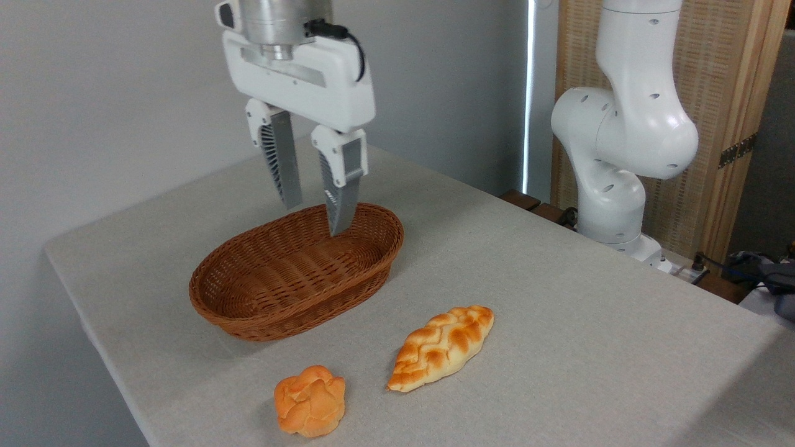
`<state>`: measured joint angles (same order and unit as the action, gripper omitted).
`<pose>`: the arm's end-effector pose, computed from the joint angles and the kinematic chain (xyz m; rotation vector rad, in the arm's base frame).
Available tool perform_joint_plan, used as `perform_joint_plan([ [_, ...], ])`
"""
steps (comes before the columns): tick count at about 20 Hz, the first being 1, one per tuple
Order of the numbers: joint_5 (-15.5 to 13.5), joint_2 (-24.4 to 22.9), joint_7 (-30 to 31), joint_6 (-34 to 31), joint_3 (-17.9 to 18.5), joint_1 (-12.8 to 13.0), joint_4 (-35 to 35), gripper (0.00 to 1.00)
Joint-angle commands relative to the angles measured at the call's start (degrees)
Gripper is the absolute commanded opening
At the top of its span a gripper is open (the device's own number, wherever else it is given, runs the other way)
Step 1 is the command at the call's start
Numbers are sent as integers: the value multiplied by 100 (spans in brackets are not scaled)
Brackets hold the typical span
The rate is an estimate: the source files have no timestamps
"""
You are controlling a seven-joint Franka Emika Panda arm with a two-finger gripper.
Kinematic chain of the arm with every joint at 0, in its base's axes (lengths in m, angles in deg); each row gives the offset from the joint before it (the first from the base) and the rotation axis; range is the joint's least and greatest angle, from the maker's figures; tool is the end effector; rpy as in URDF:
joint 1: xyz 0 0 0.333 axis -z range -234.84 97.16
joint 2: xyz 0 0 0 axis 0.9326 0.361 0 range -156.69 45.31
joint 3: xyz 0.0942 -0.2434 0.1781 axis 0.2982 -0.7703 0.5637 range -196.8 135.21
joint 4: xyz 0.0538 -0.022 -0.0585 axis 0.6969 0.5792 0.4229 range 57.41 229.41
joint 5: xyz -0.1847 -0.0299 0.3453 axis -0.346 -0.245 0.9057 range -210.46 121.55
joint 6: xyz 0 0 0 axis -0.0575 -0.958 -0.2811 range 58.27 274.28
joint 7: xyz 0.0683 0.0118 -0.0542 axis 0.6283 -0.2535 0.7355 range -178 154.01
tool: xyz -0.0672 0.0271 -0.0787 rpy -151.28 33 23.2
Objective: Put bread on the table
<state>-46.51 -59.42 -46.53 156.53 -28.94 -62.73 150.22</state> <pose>0.5434 -0.0433 0.6153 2.9461 -1.0320 0.1252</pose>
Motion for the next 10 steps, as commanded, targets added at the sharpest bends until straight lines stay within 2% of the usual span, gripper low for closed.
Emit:
perform_joint_plan([
  [1,-32,330,-52,-400,-36,-223,-505,100],
  [5,29,330,-202,-479,-133,-321,-505,100],
  [7,275,321,-202,-531,-176,-312,-496,100],
  [10,284,312,-202,-549,-238,-312,-487,100],
])
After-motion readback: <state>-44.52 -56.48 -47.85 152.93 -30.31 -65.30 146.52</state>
